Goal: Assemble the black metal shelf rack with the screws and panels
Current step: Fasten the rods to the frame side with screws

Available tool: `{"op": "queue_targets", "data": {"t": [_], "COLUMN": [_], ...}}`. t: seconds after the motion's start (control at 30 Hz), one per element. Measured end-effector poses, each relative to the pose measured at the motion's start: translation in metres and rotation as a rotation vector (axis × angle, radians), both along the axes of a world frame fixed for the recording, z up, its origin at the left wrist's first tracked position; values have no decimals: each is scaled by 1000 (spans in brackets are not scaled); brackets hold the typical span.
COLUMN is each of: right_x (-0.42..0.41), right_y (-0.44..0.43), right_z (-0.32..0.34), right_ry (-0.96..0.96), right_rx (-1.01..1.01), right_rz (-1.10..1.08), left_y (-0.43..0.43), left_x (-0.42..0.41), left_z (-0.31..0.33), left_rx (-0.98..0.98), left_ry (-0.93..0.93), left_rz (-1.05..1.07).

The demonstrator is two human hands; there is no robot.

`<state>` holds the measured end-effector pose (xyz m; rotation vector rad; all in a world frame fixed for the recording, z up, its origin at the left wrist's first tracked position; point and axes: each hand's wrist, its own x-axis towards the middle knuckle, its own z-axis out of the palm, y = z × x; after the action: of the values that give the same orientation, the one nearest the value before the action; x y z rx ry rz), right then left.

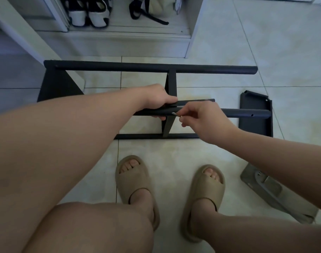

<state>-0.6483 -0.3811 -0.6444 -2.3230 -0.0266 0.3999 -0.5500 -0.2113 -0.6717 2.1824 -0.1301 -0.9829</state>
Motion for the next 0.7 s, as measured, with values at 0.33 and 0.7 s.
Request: {"op": "queue_targets", "data": {"t": [0.33, 0.7], "right_x": [-1, 3], "right_y": [17, 32], "right_z": [-10, -8], "right_ry": [-72, 39], "right_rx": [-127, -17], "right_rz": [60, -141], "left_y": [6, 9], "left_x": [-6, -9], "left_z": [0, 6], "left_rx": [16, 54], "left_ry": [2, 55], "left_rz": [33, 39]}}
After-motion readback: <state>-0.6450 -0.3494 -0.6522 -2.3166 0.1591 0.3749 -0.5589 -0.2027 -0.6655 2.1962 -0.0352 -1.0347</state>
